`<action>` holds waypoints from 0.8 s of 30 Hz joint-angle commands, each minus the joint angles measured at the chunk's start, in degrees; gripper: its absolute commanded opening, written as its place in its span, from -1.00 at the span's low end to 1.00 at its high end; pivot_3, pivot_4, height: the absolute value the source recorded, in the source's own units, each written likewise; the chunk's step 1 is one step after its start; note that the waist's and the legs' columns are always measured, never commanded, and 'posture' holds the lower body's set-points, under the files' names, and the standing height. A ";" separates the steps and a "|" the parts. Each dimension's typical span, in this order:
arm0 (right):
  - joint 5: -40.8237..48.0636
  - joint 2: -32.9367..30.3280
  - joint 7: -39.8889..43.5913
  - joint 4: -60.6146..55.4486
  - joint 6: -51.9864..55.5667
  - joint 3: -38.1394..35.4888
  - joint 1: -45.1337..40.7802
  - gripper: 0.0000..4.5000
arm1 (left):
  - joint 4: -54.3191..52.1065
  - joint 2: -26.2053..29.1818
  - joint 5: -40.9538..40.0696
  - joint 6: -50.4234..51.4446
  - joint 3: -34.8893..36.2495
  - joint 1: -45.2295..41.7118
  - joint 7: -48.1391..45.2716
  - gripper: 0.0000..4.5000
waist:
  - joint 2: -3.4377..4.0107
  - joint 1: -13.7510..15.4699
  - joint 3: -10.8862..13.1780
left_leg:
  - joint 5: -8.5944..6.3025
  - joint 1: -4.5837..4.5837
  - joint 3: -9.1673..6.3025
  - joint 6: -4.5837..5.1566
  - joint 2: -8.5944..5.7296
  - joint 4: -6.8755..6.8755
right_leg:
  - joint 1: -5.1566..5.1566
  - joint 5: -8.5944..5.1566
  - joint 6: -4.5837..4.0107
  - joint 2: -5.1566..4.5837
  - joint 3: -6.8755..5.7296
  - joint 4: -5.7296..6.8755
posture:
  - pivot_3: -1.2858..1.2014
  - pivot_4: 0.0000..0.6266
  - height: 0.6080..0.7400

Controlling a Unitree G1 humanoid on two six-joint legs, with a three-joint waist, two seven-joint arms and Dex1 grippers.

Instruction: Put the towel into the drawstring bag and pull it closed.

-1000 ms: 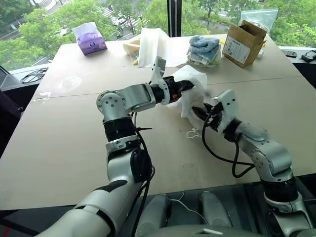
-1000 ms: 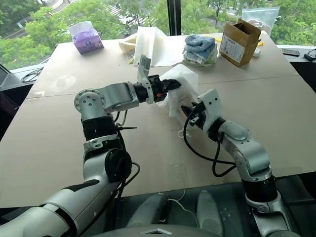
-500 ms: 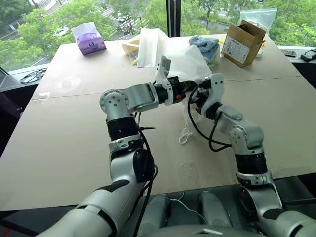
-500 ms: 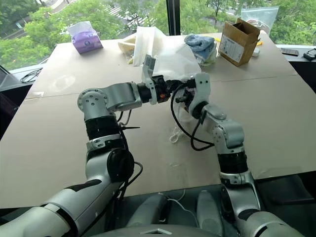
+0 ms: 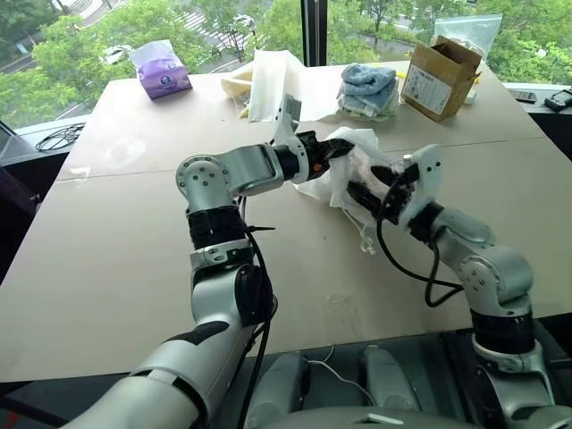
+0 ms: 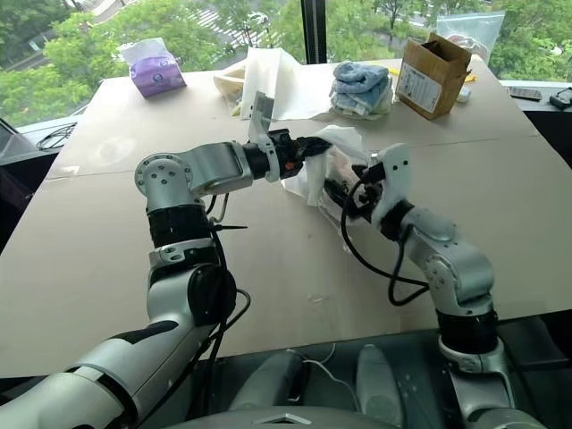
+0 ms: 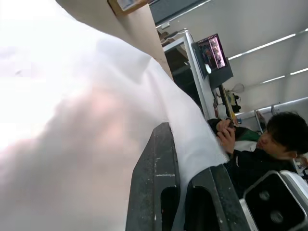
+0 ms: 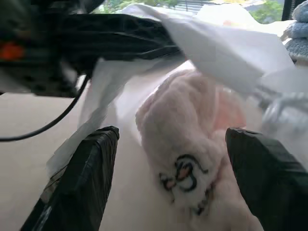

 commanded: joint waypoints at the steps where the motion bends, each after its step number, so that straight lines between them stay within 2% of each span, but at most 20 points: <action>1: 3.90 -5.97 4.51 -8.85 2.37 -1.04 1.28 0.65 | -1.38 0.87 1.11 -1.64 -3.02 -0.31 -2.88 -1.00 | -0.01 0.14 0.00 | 0.00 0.00 -0.01 0.00 0.00 0.00 | 0.01 0.00 0.00 -0.01 -0.02 0.00 | 0.03 -0.52 1.00; 4: 7.16 -10.71 6.58 -12.47 3.48 -4.47 2.26 0.65 | -2.34 1.13 1.48 -0.82 -4.58 0.91 -4.16 -1.00 | -0.02 0.34 0.01 | 0.00 0.00 0.01 0.00 -0.02 0.01 | 0.04 0.00 0.01 -0.03 -0.01 -0.04 | 0.03 -0.52 1.00; 8: 6.74 -15.35 6.94 -12.89 1.15 -9.15 2.17 0.65 | -3.11 1.20 1.24 -0.42 -5.07 1.66 -4.76 -1.00 | -0.06 0.66 0.03 | 0.00 -0.01 0.00 0.01 -0.03 0.02 | 0.06 0.00 0.01 -0.05 -0.03 -0.07 | 0.03 -0.52 1.00; 11: 0.20 -20.31 7.41 -11.47 -3.54 -9.26 2.71 0.65 | -2.83 1.02 0.99 -0.66 -4.85 1.59 -4.86 -1.00 | -0.08 0.91 0.04 | 0.00 -0.01 0.00 0.01 -0.02 0.02 | 0.06 0.00 0.01 -0.05 -0.03 -0.06 | 0.03 -0.52 1.00; 14: -6.73 -24.46 7.83 -10.26 -8.42 -6.35 3.75 0.65 | -2.24 0.80 1.10 -1.31 -4.71 1.20 -5.04 -1.00 | -0.10 1.48 0.05 | 0.00 -0.01 0.03 0.01 -0.03 0.02 | 0.05 0.00 0.01 -0.05 -0.02 -0.07 | 0.03 -0.52 1.00; 19: -15.49 -23.82 5.24 -8.11 -14.44 -1.01 5.79 0.65 | -2.22 -0.11 0.87 -1.70 -4.51 1.08 -4.93 -1.00 | -0.14 1.74 0.08 | 0.00 -0.01 0.01 0.00 -0.02 0.02 | 0.06 0.00 0.01 -0.07 -0.04 -0.08 | 0.03 -0.52 1.00; 24: -19.38 -21.78 4.37 -7.65 -17.72 0.99 6.74 0.65 | -2.30 -0.66 0.71 -1.74 -3.78 1.26 -4.44 -1.00 | -0.15 1.78 0.08 | 0.00 -0.02 0.02 0.00 -0.03 0.06 | 0.06 0.00 0.02 -0.07 -0.02 -0.08 | 0.03 -0.52 1.00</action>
